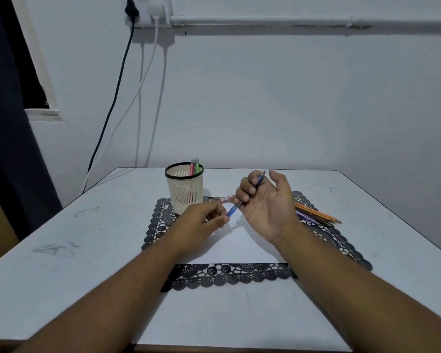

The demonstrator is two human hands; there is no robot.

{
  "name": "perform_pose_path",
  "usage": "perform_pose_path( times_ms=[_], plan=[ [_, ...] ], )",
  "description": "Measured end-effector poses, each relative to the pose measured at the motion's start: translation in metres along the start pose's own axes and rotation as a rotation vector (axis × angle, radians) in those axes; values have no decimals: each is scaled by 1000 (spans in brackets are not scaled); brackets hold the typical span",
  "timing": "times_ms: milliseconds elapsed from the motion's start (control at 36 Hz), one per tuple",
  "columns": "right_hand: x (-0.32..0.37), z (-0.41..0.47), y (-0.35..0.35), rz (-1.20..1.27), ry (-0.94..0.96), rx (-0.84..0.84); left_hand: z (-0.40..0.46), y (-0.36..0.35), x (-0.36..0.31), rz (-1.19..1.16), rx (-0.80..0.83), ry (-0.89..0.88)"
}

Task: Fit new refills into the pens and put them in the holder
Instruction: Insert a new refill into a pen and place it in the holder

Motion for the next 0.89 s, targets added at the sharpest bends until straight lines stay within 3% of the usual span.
perform_pose_path(
  times_ms=[194,889],
  plan=[
    [2,0,6,54,7,-9,0,1,1,-92,9,17],
    [3,0,11,38,32,64,-1,0,1,-67,8,27]
  ],
)
Point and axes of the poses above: each hand's wrist, its own z-axis towards the middle knuckle, its own y-axis out of the back of the hand, x = y × z, the point moved 2 cm from there along z, towards the middle knuckle, and after that the axes turned 11 degrees about -z, right-handed, at the moved point
